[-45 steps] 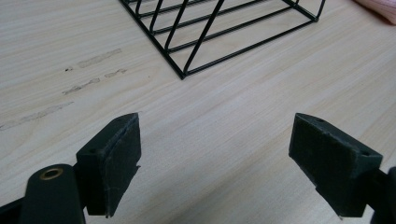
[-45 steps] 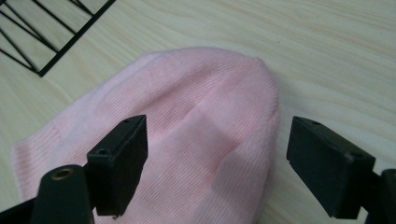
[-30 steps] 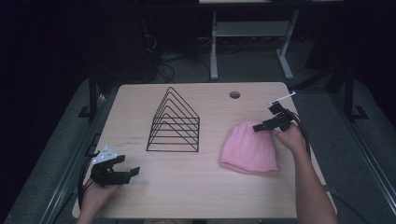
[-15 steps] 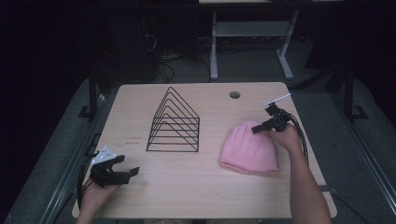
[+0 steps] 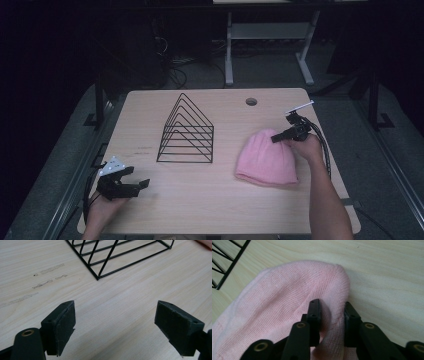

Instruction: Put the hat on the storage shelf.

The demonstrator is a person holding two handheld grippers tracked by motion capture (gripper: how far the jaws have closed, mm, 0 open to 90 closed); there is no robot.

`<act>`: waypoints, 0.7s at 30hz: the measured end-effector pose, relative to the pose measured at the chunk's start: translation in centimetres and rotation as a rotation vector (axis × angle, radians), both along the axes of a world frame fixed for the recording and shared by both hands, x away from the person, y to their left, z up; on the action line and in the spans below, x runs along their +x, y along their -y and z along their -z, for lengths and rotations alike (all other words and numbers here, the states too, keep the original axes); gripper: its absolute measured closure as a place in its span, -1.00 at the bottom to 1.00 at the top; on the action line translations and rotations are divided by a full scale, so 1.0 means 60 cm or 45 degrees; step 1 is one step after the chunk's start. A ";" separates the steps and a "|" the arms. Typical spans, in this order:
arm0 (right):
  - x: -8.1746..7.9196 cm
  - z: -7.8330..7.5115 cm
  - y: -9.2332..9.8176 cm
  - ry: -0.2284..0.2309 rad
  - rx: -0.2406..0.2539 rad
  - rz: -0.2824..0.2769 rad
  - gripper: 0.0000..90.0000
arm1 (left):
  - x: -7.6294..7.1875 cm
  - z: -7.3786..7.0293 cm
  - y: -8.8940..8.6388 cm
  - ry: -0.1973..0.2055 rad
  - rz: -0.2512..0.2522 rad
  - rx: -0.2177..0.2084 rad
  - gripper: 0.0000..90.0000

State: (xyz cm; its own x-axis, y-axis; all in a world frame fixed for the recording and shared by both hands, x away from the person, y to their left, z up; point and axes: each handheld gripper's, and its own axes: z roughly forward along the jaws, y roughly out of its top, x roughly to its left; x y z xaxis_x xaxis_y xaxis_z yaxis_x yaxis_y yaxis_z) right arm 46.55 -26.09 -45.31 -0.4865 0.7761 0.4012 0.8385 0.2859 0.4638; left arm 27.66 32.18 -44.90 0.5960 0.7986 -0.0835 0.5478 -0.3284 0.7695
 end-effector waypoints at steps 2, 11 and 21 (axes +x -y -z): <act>0.000 0.000 0.001 0.001 0.005 0.002 0.70 | 0.000 0.000 0.000 -0.001 -0.001 0.000 -0.63; -0.006 -0.012 0.000 0.017 0.052 -0.021 0.75 | 0.001 0.002 0.000 -0.012 0.000 -0.001 -0.62; -0.021 -0.044 0.003 0.098 0.099 -0.048 0.76 | -0.001 0.000 -0.004 -0.006 -0.011 -0.005 -0.62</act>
State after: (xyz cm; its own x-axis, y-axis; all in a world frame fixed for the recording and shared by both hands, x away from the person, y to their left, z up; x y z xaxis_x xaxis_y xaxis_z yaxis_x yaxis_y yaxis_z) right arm 45.30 -26.26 -42.69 -0.5467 0.7246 0.4196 0.7887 0.2773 0.5487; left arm 27.59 32.41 -44.89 0.5889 0.8032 -0.0897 0.5541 -0.3204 0.7683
